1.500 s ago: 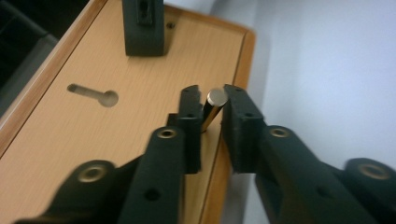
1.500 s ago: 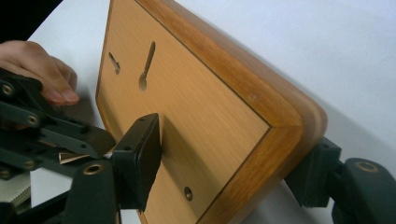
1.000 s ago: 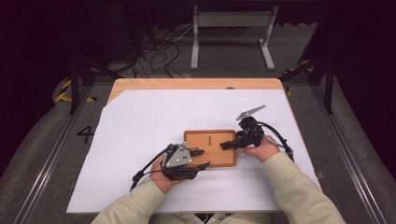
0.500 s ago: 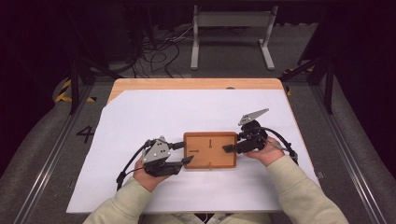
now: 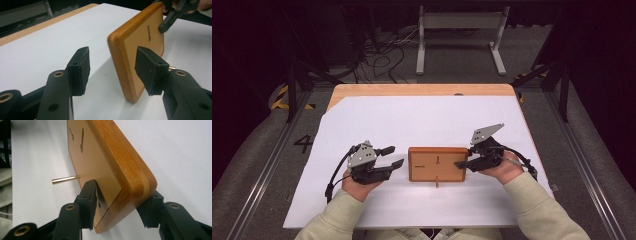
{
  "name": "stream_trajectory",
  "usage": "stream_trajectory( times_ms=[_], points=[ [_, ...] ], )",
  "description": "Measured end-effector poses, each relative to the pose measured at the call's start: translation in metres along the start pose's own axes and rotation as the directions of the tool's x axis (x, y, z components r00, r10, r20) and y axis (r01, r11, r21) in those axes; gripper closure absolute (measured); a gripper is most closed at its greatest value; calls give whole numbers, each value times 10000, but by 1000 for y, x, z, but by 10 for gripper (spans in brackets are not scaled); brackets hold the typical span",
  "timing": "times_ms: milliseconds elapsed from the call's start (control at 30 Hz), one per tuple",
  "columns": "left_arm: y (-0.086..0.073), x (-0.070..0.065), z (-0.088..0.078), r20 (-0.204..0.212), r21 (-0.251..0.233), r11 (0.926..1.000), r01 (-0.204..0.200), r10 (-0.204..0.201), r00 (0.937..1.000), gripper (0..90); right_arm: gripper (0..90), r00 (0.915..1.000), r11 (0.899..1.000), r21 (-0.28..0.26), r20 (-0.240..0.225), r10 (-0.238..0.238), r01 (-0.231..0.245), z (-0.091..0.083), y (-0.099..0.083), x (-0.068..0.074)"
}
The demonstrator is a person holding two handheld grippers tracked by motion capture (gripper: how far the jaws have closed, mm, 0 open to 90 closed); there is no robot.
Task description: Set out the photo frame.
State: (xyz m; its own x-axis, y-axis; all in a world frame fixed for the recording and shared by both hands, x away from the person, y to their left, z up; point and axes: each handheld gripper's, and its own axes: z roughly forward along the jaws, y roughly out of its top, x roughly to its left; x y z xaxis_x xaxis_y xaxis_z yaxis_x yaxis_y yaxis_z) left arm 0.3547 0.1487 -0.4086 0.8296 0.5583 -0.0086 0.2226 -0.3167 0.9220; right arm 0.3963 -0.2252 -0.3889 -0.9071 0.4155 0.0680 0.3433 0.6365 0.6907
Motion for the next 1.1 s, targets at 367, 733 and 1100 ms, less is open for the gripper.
stream_trajectory(
  times_ms=[367,733,1100],
  points=[
    [-5,7,1,-69,105,9992,397,-396,9992,459,605,9931,9932,259,270,-1145,1138,-8,-3,21],
    [-7,10,3,-52,197,9982,565,-564,9984,458,642,9762,9773,501,592,-2087,2059,-14,-9,42],
    [-8,11,4,-2,298,9974,658,-658,9978,458,566,9672,9662,705,385,-2512,2481,-12,-19,61]
  ],
)
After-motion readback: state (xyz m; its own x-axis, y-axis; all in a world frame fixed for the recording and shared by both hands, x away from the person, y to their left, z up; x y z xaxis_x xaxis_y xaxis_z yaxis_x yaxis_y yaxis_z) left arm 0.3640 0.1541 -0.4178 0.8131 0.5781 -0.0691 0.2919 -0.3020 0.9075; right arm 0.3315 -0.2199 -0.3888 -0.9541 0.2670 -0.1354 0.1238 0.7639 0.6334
